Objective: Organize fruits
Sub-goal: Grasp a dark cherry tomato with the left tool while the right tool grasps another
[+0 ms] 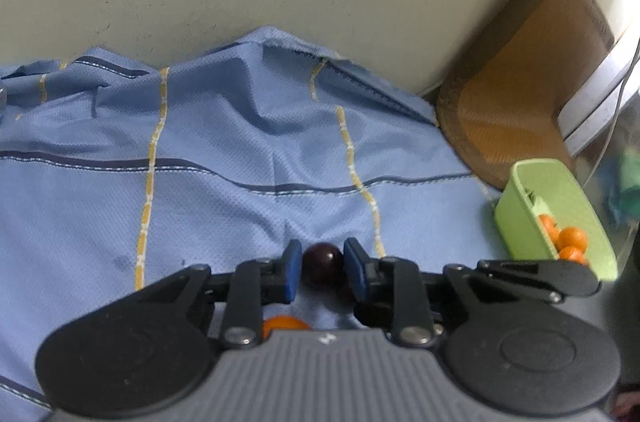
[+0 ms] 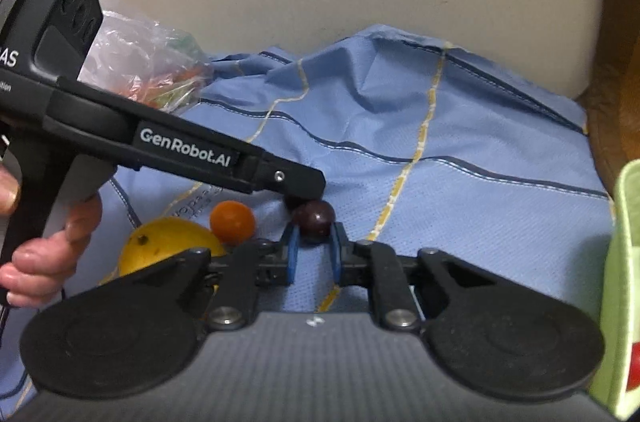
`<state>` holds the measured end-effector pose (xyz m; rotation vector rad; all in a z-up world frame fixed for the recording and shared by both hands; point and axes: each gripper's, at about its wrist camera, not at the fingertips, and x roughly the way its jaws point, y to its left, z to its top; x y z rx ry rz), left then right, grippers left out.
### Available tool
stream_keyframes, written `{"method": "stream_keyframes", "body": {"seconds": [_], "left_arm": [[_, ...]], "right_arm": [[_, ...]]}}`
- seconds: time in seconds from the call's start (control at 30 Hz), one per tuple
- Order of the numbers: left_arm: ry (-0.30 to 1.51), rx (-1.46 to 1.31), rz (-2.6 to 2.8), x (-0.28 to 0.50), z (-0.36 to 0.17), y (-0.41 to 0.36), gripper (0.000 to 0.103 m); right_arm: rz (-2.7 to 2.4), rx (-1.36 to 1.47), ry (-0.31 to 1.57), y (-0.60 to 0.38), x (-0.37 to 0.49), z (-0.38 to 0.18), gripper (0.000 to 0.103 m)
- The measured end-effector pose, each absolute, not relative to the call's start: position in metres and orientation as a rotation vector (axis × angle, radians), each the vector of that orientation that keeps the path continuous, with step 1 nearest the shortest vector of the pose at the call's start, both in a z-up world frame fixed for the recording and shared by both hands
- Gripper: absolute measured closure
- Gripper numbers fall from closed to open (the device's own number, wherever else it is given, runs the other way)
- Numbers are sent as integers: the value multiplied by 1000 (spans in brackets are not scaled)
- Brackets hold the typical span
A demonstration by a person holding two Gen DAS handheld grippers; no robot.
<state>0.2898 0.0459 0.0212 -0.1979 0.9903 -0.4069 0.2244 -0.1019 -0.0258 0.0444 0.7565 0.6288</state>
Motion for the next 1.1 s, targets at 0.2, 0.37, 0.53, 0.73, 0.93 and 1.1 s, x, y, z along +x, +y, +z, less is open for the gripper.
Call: {"method": "stream_keyframes", "body": {"seconds": [0.2, 0.37, 0.53, 0.73, 0.93, 1.1], "left_arm": [[917, -261, -463, 268, 51, 35, 79], [849, -238, -572, 214, 65, 2, 79], [861, -266, -648, 162, 45, -28, 79], [883, -280, -647, 129, 21, -42, 79], [883, -295, -612, 112, 17, -32, 79], [866, -286, -582, 104, 17, -22, 79]], "right_arm": [[585, 78, 635, -130, 193, -3, 85], [558, 99, 540, -173, 142, 13, 87], [513, 108, 533, -218, 83, 1, 96], [456, 114, 567, -250, 46, -29, 95], [461, 143, 538, -252, 39, -31, 91], [464, 184, 499, -265, 29, -23, 88]]}}
